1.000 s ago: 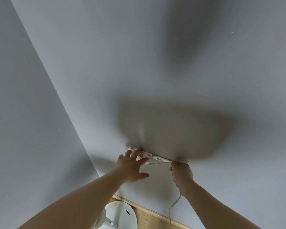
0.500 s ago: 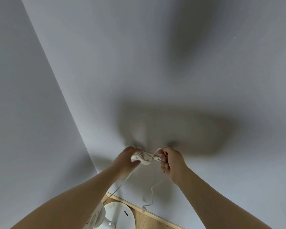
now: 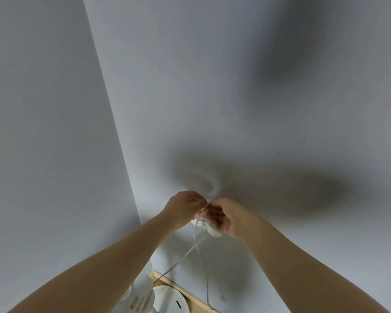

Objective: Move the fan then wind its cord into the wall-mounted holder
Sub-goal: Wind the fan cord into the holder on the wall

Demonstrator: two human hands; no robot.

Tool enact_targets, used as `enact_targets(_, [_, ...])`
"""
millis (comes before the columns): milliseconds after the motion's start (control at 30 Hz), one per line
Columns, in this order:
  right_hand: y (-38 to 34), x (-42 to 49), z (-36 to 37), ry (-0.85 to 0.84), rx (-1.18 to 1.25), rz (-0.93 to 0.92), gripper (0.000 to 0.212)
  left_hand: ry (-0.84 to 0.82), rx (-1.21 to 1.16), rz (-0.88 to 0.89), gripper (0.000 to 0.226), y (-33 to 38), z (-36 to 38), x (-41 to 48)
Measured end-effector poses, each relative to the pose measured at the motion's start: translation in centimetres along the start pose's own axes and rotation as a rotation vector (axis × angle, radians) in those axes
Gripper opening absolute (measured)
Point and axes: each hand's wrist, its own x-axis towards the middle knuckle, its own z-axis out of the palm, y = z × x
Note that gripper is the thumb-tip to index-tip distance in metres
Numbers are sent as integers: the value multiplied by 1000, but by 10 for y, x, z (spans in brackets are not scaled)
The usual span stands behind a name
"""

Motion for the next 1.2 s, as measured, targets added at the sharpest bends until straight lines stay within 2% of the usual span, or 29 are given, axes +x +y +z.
enact_targets(133, [-2,-2,9,-28,-88,12,35,44,313,40,27,-3,-6,2])
enact_targets(267, [2,1,5,-30,-160,-7,19,56,439,79,23,-3,-13,6])
enact_targets(400, [9,9,-5,2,-148,-29,27,133,741,139,24,-10,-16,10])
enact_targets(500, [14,13,-10,-8,-180,-34,16,137,832,161,32,-15,-11,12])
enact_targets(567, [18,15,-15,12,-174,-18,10,129,798,118,32,-23,-11,16])
enact_targets(800, [44,28,-42,138,-89,66,18,159,630,-62,39,-56,-1,38])
enact_targets(867, [50,33,-47,159,-76,92,19,141,522,-181,36,-62,4,47])
enact_targets(967, [59,38,-52,170,-55,125,18,54,182,-387,26,-68,14,57])
enact_targets(1100, [66,43,-55,190,-57,149,16,-72,-79,-567,58,-76,23,61])
enact_targets(1200, [67,45,-56,202,-64,152,15,-173,-188,-630,74,-82,34,57])
